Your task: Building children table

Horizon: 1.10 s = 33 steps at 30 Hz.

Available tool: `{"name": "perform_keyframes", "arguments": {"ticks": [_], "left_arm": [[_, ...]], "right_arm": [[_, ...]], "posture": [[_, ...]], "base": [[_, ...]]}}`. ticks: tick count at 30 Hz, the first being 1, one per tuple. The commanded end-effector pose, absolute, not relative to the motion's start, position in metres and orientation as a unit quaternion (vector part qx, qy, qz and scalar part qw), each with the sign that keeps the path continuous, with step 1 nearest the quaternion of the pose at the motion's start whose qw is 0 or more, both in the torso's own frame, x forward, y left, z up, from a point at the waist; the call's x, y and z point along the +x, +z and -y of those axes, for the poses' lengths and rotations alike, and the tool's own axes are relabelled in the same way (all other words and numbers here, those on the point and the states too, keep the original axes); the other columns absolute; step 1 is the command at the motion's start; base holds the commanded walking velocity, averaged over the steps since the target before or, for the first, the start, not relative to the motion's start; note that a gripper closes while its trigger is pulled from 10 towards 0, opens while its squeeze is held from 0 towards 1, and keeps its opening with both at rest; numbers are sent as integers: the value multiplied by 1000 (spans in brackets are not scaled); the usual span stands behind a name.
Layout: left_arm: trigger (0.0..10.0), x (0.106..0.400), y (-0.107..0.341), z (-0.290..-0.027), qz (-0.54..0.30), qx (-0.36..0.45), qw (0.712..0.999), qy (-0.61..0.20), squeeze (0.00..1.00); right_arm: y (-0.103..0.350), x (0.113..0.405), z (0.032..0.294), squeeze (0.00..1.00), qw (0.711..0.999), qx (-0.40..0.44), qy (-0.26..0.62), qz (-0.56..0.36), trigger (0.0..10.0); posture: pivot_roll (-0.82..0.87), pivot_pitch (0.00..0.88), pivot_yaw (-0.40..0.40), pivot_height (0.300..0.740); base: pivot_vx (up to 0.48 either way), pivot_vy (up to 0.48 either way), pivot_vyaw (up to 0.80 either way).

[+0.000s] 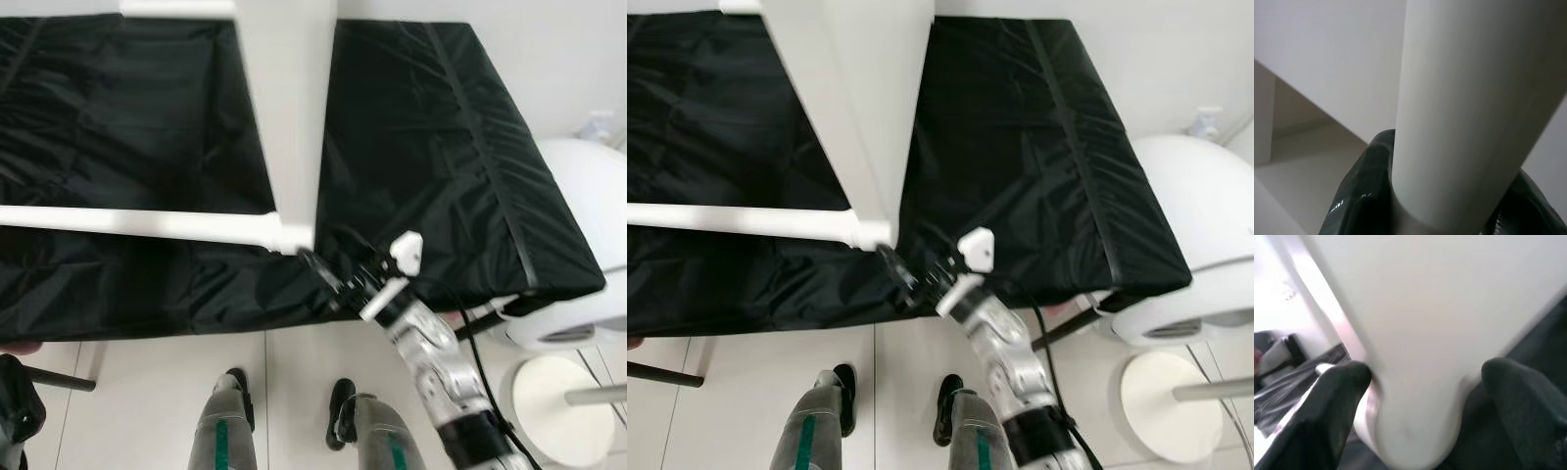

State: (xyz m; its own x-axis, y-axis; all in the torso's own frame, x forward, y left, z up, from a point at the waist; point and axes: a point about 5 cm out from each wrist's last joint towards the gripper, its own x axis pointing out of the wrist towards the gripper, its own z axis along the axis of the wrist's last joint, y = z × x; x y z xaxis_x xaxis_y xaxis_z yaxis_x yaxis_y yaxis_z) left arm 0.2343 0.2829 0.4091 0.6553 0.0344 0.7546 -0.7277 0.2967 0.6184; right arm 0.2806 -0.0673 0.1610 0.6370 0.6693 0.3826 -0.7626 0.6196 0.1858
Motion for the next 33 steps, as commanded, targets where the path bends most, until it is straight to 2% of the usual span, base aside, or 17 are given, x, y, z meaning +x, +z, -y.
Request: {"name": "perform_keyframes", "arguments": {"ticks": [1,3,9,14,19,24,27,31,33], "left_arm": [[10000,217,412,-311,347,406,776,335,0],[10000,217,406,-317,330,393,786,344,0],[10000,217,405,-320,324,387,790,348,0],[10000,219,399,-324,303,378,801,351,0],[10000,220,399,-323,296,380,806,343,0],[10000,227,385,-325,272,369,825,330,0],[10000,229,376,-327,256,368,832,327,0],[10000,231,366,-330,236,364,840,326,0],[10000,231,365,-331,235,363,840,326,0]], "right_arm": [[166,284,67,0,886,196,399,134,10000],[171,286,60,0,876,215,412,128,10000],[173,287,57,0,872,224,417,125,10000],[174,287,48,0,841,277,453,100,10000],[177,286,49,0,829,304,459,98,10000],[194,292,55,0,811,344,457,119,10000],[208,297,58,0,798,364,461,135,10000],[242,305,65,0,754,401,492,168,10000],[245,306,65,0,751,402,495,172,10000]], "posture": [[190,160,-43,740],[191,158,-46,740],[191,157,-47,740],[192,167,-50,740],[191,169,-48,740],[188,170,-42,740],[183,169,-42,740],[183,170,-46,740],[184,171,-46,740]], "base": [[0,0,0],[0,0,0],[0,0,0],[0,0,0],[0,0,0],[0,0,0],[0,0,0],[0,0,0],[0,0,0]]}}
